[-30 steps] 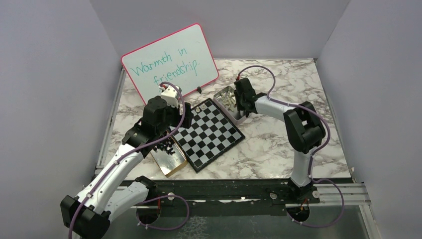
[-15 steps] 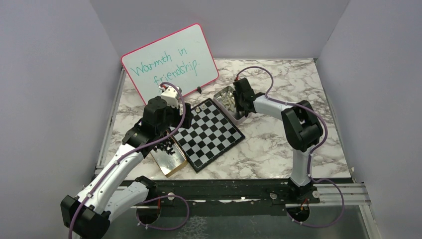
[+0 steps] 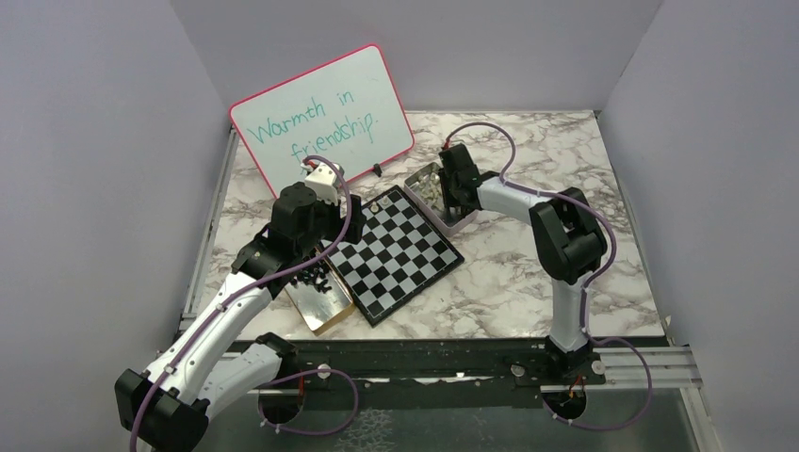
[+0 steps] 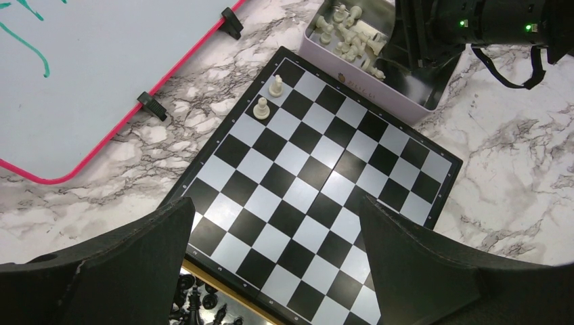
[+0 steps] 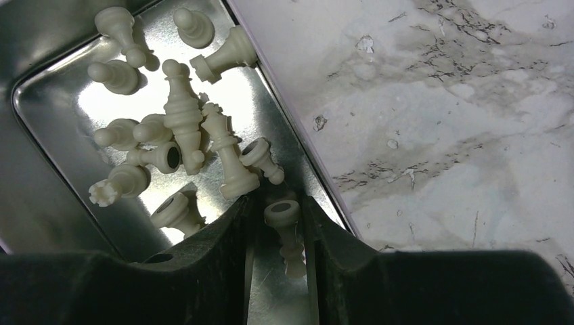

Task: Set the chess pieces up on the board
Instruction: Pick up the chess piece from the storage box, then place the chess piece on the chessboard.

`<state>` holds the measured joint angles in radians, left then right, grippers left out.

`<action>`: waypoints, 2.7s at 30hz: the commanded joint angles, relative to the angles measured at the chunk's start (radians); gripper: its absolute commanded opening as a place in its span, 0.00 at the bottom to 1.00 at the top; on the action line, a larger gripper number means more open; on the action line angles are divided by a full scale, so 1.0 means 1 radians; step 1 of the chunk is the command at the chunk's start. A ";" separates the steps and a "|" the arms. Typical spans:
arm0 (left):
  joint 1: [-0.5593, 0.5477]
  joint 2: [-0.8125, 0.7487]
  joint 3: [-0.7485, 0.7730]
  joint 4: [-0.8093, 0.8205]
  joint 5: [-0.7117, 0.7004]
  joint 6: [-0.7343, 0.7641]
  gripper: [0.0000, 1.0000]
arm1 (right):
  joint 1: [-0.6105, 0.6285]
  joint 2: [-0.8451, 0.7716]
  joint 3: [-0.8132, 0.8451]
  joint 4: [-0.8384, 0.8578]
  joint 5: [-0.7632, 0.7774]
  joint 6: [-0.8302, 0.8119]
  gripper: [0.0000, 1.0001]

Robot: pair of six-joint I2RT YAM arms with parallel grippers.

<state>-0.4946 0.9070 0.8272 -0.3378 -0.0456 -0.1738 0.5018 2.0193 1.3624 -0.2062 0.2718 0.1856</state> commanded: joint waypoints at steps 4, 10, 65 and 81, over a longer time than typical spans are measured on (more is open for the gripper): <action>0.004 -0.019 -0.007 0.022 -0.016 0.013 0.92 | -0.006 0.036 0.040 -0.028 0.002 0.002 0.34; 0.004 -0.019 -0.008 0.022 -0.017 0.014 0.92 | -0.006 0.028 0.053 -0.050 0.004 0.010 0.25; -0.003 0.400 0.118 0.733 0.315 -0.712 0.68 | -0.003 -0.517 -0.471 0.887 -0.407 1.485 0.16; -0.036 0.495 0.137 0.857 0.364 -0.804 0.63 | -0.003 -0.539 -0.503 0.943 -0.378 1.545 0.16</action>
<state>-0.5236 1.4002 0.9218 0.4557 0.2836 -0.9611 0.5018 1.5070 0.8551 0.6971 -0.1383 1.7164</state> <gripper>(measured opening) 0.635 0.254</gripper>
